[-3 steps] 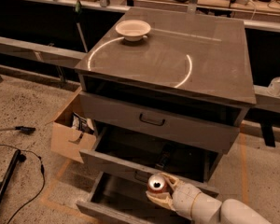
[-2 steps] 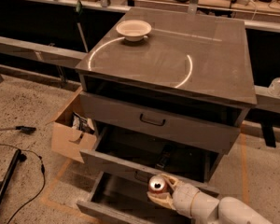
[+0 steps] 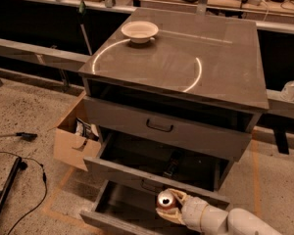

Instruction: Place coke can into bottom drawer

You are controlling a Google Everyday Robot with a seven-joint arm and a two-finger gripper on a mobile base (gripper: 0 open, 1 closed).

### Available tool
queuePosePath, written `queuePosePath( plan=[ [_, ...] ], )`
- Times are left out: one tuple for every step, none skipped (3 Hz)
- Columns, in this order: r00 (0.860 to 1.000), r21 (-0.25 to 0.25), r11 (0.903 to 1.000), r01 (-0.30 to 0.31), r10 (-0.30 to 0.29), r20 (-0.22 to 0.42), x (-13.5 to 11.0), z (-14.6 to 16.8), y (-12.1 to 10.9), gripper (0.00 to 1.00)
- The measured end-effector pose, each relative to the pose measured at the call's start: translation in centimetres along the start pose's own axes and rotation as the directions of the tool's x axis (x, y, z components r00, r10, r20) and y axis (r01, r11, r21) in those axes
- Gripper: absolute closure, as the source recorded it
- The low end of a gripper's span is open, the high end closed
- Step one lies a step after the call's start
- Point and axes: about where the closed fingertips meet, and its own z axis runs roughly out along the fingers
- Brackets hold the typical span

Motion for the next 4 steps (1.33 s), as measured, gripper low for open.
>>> queuePosePath(
  plan=[
    [1.0,-0.011,0.9997,-0.022,0.022,-0.023,2.2,0.1,0.6,1.0],
    [0.999,-0.015,0.9991,-0.04,0.04,-0.034,3.9,1.2,0.4,1.0],
    [0.998,-0.019,0.9984,-0.053,0.052,-0.04,5.6,3.1,-0.3,1.0],
    [0.998,-0.019,0.9985,-0.051,0.051,-0.04,6.2,4.1,-1.0,1.0]
  ],
)
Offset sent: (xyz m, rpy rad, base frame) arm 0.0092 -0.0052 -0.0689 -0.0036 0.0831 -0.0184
